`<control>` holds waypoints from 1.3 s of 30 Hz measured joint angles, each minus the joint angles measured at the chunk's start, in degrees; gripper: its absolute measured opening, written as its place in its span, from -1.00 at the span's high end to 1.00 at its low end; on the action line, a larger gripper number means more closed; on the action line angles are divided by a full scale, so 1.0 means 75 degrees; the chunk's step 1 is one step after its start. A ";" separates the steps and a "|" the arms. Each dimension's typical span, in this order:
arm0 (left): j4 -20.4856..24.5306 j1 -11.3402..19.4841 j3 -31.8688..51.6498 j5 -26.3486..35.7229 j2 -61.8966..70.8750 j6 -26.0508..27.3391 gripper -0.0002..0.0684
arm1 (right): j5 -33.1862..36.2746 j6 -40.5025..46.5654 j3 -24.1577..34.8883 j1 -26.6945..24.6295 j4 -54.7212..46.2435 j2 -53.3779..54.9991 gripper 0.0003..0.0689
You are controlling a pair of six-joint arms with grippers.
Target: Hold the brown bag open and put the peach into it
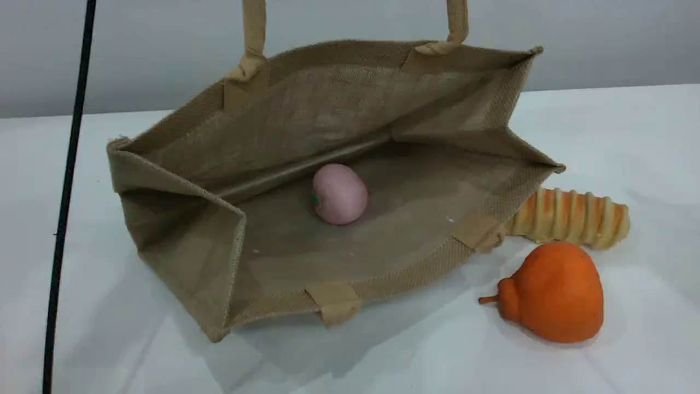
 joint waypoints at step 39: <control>0.3876 0.0039 0.0151 0.0021 -0.3485 -0.6147 -0.60 | 0.3402 0.0256 0.0000 0.0027 0.0017 -0.6233 -0.71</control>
